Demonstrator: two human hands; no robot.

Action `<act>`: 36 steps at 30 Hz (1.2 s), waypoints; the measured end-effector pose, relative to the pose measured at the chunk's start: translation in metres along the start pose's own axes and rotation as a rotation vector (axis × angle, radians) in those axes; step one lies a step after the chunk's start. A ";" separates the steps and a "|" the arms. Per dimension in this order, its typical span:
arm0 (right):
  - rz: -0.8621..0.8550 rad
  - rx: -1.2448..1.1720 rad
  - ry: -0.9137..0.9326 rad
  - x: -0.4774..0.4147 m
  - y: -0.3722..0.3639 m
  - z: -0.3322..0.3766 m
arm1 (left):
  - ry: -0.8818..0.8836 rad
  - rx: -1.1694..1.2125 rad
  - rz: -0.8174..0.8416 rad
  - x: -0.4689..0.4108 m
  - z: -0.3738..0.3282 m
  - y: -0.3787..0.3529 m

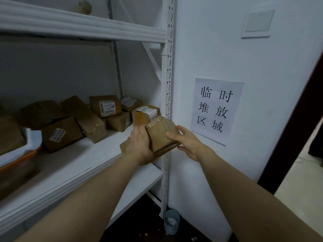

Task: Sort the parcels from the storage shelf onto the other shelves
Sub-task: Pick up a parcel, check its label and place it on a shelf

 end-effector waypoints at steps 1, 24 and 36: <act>0.003 0.054 -0.002 0.000 0.002 -0.002 | -0.016 -0.014 -0.013 0.000 -0.002 -0.003; 0.127 -0.078 -0.091 0.013 0.030 -0.050 | 0.845 1.511 0.109 -0.002 0.033 -0.019; -0.031 -0.270 -0.415 -0.001 0.011 -0.079 | 0.199 1.091 0.061 0.005 0.012 -0.006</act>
Point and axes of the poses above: each hand's wrist, its own x-axis away from the middle knuckle, its own y-axis out of the back of the hand, z = x × y, the point moved 4 cm from there along -x, towards the middle knuckle, and after that the axes turned 5 degrees about x, right-handed, at the moved point
